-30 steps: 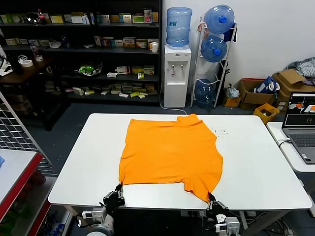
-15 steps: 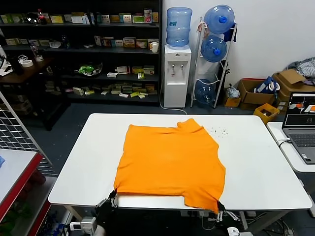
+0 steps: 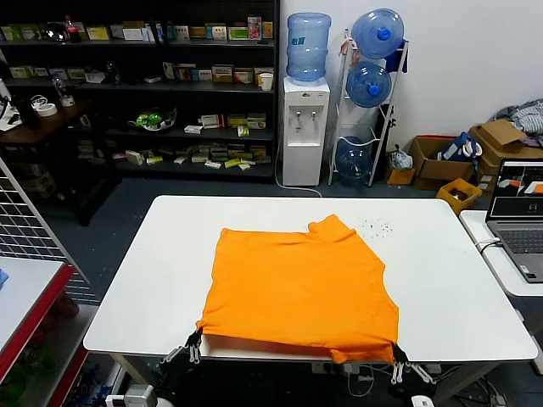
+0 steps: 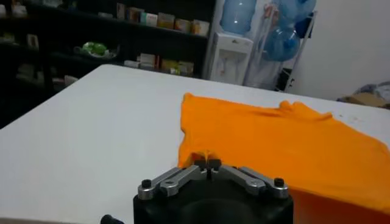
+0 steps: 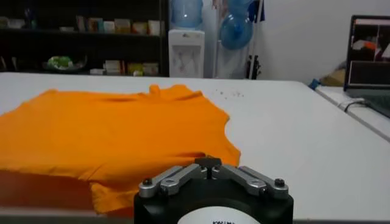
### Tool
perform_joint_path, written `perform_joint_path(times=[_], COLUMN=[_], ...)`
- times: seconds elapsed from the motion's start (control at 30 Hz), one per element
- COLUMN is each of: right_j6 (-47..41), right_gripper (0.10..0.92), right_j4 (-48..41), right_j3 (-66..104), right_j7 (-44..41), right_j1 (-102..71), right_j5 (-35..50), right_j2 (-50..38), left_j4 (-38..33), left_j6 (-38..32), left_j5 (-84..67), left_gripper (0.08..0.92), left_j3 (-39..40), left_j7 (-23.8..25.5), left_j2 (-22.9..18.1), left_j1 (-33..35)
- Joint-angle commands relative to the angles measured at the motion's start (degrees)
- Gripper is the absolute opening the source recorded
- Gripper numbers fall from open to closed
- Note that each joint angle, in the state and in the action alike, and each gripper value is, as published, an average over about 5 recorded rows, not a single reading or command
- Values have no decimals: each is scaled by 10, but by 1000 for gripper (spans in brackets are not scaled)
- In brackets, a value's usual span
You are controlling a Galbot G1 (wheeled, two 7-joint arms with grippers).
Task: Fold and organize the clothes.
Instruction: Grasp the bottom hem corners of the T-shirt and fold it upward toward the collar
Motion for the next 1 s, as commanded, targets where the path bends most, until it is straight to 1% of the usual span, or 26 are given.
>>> perform_joint_path(times=[0.03,0.2,0.37,0.43,0.53,0.6,0.73,0.83,1.0], right_j6=[-49,-68,-78,-78,-77,-72,-52,-43,-43], right_gripper=[124,124,124,138,203,254,358,445,592], right_j4=[-35,-76,-123,-144,-168,-173,-159,-146,-145], right_j3=[-11,-33,-58,-69,-79,-78,-60,-41,-3], right_j7=[14,19,18,11,-4,-12,-37,-58,-68], right_j1=[160,208,252,272,296,300,268,224,177], right_j5=[19,47,64,68,67,64,57,48,49], right_j2=[-17,-40,-56,-59,-58,-56,-61,-69,-74], left_j4=[20,71,118,136,161,172,163,143,114], left_j6=[0,5,12,18,32,40,48,48,45], left_j5=[-24,-35,-35,-36,-37,-37,-35,-34,-29], left_gripper=[93,93,93,93,101,134,245,331,478], left_j3=[9,36,61,67,72,74,69,54,31], left_j7=[-5,-11,-22,-28,-32,-33,-37,-35,-26], left_j2=[21,33,32,30,26,23,22,25,23], left_j1=[-94,-150,-196,-212,-232,-241,-232,-205,-146])
